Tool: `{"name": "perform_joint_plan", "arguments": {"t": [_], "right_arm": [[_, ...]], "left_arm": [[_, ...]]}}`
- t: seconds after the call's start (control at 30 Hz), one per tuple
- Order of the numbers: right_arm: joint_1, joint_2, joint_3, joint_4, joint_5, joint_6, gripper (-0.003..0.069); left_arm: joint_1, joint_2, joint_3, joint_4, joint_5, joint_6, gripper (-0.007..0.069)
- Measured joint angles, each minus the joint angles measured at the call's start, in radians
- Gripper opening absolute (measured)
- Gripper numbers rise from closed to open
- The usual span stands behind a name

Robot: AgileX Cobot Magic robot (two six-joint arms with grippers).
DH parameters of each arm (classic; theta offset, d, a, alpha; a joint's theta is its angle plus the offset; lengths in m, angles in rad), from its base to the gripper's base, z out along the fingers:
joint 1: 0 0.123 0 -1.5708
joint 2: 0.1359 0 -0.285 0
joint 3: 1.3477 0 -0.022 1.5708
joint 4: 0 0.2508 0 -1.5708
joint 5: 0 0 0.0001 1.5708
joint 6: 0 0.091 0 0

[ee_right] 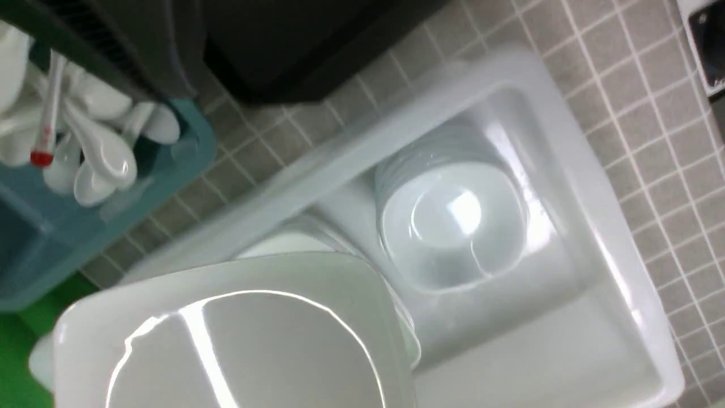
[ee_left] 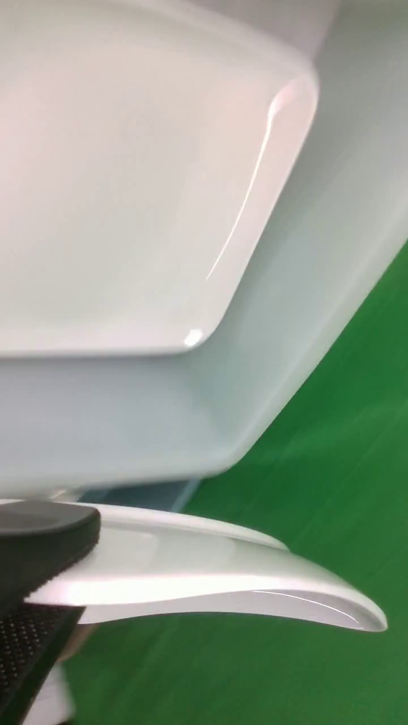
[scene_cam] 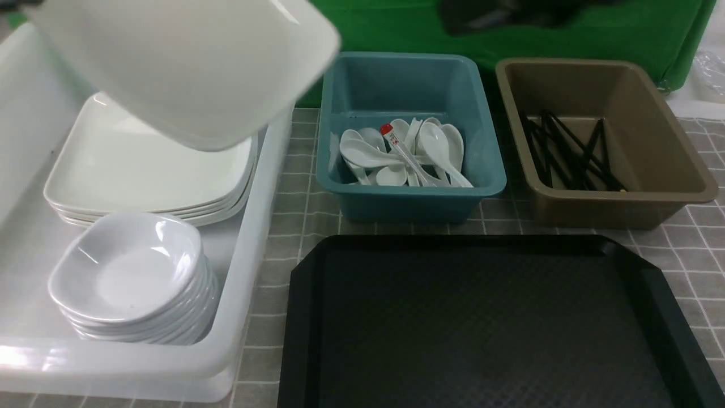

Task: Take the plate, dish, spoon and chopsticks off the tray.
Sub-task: Use the left arm to put the plate into the large storage box on the left

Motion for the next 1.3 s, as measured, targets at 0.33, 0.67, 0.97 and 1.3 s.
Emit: {"name": "perform_joint_plan", "arguments": {"t": [0.33, 0.67, 0.97, 1.3], "right_arm": [[0.082, 0.290, -0.288, -0.014, -0.139, -0.007, 0.0024], [0.121, 0.339, -0.301, -0.015, -0.149, -0.006, 0.0024], [0.124, 0.339, -0.302, -0.015, -0.148, 0.029, 0.0024], [0.124, 0.339, -0.302, -0.016, -0.083, 0.041, 0.0027]], "left_arm": [[0.033, 0.046, 0.277, -0.296, -0.386, 0.177, 0.0032], [0.033, 0.204, 0.280, -0.364, -0.325, 0.268, 0.0034], [0.033, 0.234, 0.280, -0.324, -0.257, 0.310, 0.0214], [0.033, 0.105, 0.278, 0.132, -0.290, 0.115, 0.0610]]}}
